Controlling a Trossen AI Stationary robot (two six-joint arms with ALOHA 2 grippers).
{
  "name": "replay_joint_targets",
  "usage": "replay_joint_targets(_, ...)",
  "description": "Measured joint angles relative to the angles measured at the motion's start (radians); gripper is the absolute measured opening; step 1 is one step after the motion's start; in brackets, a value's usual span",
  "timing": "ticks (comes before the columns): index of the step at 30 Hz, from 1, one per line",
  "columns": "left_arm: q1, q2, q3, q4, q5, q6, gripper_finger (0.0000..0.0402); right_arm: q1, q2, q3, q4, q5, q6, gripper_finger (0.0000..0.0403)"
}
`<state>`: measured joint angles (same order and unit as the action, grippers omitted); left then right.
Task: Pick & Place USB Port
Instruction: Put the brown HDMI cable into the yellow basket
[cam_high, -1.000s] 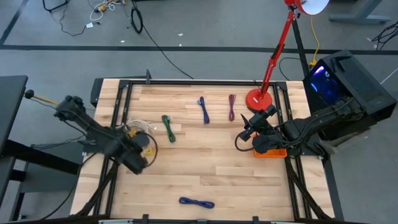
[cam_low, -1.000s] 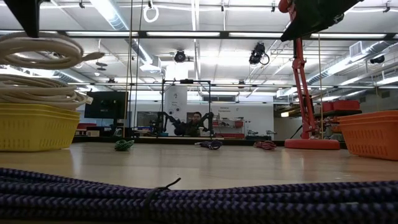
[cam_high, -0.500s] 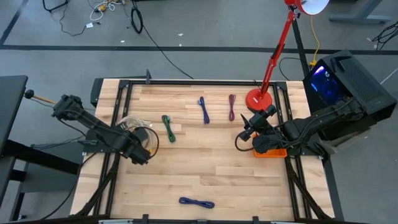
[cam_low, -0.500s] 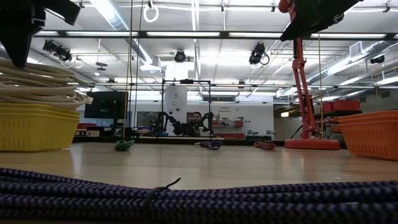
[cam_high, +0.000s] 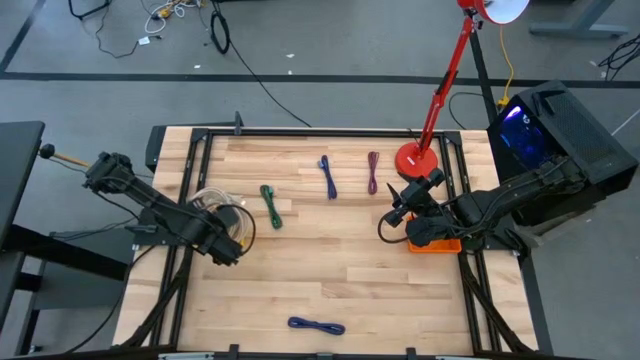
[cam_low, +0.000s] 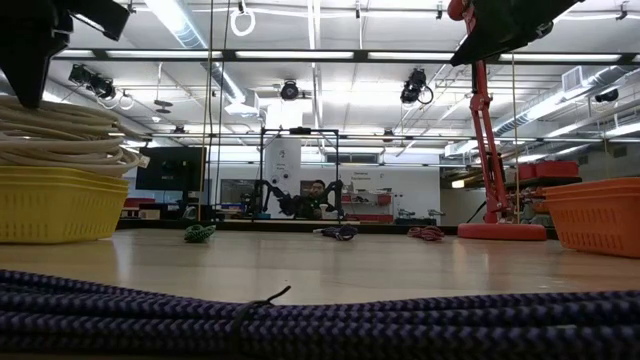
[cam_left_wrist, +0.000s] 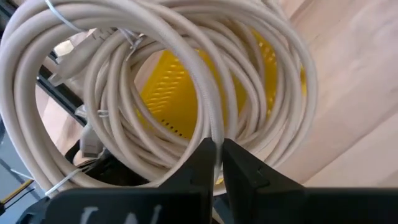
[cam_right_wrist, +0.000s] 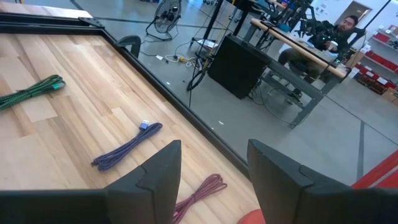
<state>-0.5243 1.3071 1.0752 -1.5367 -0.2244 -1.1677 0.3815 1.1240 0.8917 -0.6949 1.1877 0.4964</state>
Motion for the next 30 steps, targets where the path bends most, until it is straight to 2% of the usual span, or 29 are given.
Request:
replay_joint_targets(11,0.000,0.002,-0.003,0.044,-0.018,-0.026,0.0027,0.000,0.000,0.000,-0.001,0.000,0.004,0.0185)
replay_joint_targets(17,-0.001,0.002,-0.064,0.124,-0.007,-0.021,0.0021,0.000,0.000,0.000,-0.001,0.000,0.000,0.0185)
replay_joint_targets(22,-0.001,0.001,-0.054,0.069,0.020,-0.027,0.0025,0.000,0.000,0.000,-0.001,-0.001,-0.005,0.0185)
replay_joint_targets(30,-0.005,-0.006,-0.019,0.056,-0.048,-0.025,0.0039,0.000,0.000,0.000,-0.001,-0.001,-0.001,0.0185)
